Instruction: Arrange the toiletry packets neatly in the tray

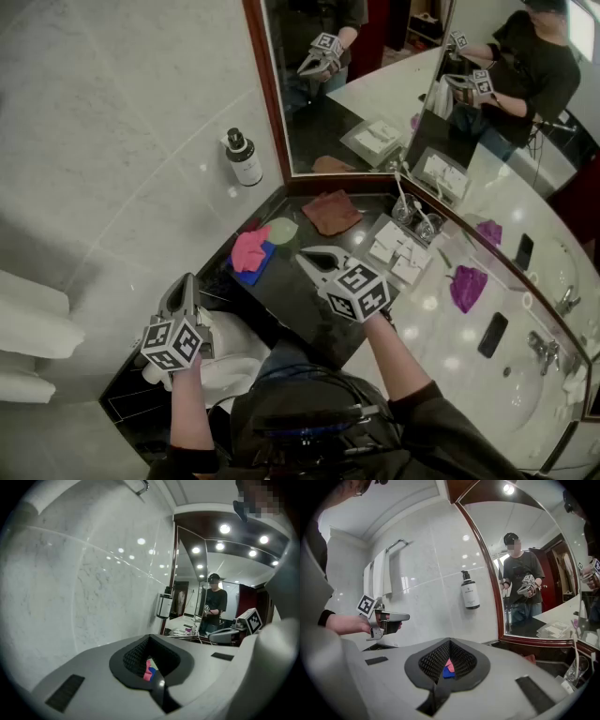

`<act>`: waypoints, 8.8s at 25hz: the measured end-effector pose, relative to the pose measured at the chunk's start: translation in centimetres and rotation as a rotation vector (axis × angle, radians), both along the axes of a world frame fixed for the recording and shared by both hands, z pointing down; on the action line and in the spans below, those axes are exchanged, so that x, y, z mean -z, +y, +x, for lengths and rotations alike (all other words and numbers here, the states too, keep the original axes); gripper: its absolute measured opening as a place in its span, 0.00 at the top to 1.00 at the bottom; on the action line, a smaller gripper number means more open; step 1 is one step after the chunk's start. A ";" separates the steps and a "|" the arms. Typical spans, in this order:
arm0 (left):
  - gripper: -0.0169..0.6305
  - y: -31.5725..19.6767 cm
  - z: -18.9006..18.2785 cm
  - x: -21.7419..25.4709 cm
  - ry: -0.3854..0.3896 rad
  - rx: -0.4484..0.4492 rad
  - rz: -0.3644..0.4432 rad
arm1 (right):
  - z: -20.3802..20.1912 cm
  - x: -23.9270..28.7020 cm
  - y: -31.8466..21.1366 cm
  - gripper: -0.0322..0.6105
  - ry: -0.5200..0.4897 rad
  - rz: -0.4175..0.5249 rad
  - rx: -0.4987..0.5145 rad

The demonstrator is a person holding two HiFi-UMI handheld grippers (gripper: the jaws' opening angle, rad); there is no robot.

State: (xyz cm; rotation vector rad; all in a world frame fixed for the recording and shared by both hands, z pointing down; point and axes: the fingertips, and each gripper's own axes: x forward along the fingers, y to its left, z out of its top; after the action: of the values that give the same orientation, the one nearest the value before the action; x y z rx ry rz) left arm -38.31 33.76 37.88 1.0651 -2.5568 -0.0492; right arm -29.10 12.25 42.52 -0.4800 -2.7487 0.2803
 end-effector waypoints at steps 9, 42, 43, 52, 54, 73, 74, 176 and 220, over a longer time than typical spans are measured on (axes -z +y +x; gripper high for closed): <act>0.97 -8.8 -0.4 -2.1 0.016 -0.211 -0.010 | 1.8 -1.7 -5.8 0.93 0.046 0.013 -0.162; 0.97 -35.9 14.4 -5.1 0.034 -1.025 -0.060 | 25.0 -6.4 -21.2 0.93 0.213 -0.006 -0.901; 0.97 -36.1 14.4 -5.1 0.031 -1.027 -0.064 | 24.8 -6.7 -21.4 0.93 0.219 -0.005 -0.900; 0.97 -38.6 15.7 -7.0 0.008 -1.081 -0.120 | 23.8 -11.3 -25.3 0.81 0.365 0.047 -0.951; 0.97 -39.3 16.2 -7.6 0.015 -1.096 -0.128 | 23.2 -12.6 -26.2 0.77 0.407 0.058 -0.940; 0.97 -41.9 16.3 -11.0 0.052 -1.146 -0.176 | 18.0 -24.4 -31.3 0.59 0.774 0.071 -0.798; 0.97 -41.8 16.2 -11.1 0.058 -1.141 -0.178 | 18.0 -24.6 -31.4 0.59 0.781 0.076 -0.794; 0.97 -39.1 34.1 -12.5 0.009 -1.275 -0.226 | 37.5 -18.0 -24.5 0.92 0.526 0.201 -0.773; 0.80 -35.8 20.5 -14.0 -0.012 -1.293 -0.247 | 23.2 -12.3 -14.0 0.92 0.384 0.067 -0.764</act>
State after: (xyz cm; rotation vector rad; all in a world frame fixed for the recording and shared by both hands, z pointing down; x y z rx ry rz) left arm -17.84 -2.05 51.93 2.3066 -1.3832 0.5700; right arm -5.88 -1.79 54.85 0.6057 -2.4220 0.4029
